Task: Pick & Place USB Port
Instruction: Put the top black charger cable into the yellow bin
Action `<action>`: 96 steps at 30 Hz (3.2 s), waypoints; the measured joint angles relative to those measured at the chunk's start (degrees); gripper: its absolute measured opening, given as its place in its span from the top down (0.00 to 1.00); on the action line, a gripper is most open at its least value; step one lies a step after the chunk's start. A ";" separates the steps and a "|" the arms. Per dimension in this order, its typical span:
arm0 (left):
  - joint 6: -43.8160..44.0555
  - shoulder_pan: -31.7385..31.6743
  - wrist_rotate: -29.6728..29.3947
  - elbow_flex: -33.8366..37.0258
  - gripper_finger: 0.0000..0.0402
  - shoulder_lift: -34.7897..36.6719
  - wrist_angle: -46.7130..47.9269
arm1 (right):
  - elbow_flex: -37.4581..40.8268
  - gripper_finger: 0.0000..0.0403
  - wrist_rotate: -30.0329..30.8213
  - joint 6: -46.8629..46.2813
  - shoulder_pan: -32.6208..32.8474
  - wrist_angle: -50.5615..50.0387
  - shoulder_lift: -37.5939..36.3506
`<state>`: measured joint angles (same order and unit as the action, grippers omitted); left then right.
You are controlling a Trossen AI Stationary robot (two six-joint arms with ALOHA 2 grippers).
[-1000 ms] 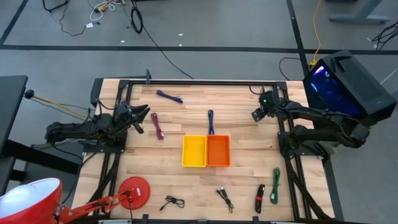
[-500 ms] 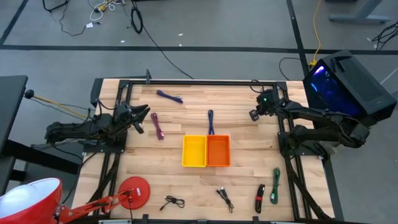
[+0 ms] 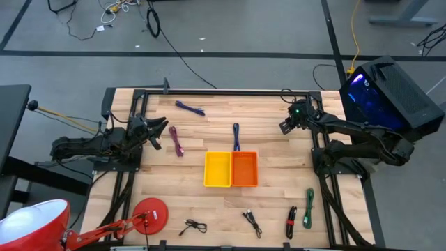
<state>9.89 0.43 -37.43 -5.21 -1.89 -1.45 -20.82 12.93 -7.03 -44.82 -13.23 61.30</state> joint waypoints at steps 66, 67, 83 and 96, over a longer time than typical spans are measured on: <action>3.89 0.00 14.98 0.02 0.74 -2.73 -7.71 | -25.57 0.97 -11.01 5.17 25.16 12.51 5.69; 3.27 0.00 17.49 0.02 0.74 -4.22 -10.58 | -25.57 0.97 -11.01 5.20 26.92 13.64 5.82; -3.15 0.00 26.76 -3.30 0.74 -45.21 -51.98 | -25.83 0.97 -3.36 7.38 45.20 33.32 15.37; -11.54 -0.51 31.61 -19.65 0.74 -66.47 -50.16 | -30.86 0.97 -0.88 12.50 51.20 33.91 21.00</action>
<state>-1.65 -0.08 -5.82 -24.86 -68.36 -51.62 -51.68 12.05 5.47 6.38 20.67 82.30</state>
